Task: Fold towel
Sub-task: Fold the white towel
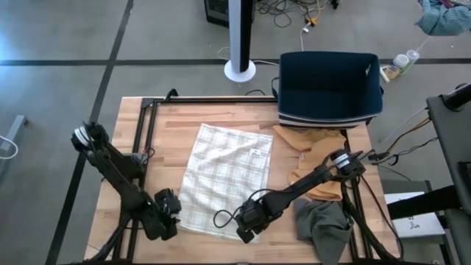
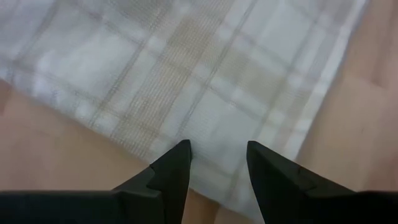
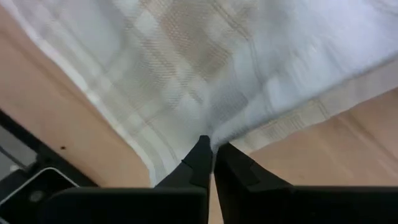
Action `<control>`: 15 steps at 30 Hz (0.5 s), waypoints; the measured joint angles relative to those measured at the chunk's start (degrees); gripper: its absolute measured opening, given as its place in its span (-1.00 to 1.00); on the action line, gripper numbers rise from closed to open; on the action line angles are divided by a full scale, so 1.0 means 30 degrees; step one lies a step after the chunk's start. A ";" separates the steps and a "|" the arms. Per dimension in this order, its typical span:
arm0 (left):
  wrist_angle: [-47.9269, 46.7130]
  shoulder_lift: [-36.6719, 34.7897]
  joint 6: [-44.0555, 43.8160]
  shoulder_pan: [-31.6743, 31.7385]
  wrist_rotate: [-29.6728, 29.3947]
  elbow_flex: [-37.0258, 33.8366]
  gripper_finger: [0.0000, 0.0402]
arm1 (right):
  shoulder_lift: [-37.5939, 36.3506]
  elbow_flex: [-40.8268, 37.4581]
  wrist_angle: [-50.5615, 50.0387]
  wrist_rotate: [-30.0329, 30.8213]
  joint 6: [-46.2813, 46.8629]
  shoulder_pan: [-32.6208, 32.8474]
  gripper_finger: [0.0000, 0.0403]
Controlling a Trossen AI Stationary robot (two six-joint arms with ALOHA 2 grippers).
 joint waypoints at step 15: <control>-0.7667 -0.3878 0.1512 0.0141 0.0530 -0.0220 -0.21 | -0.2053 0.0341 -0.4206 0.1385 -0.1524 -0.0093 -0.29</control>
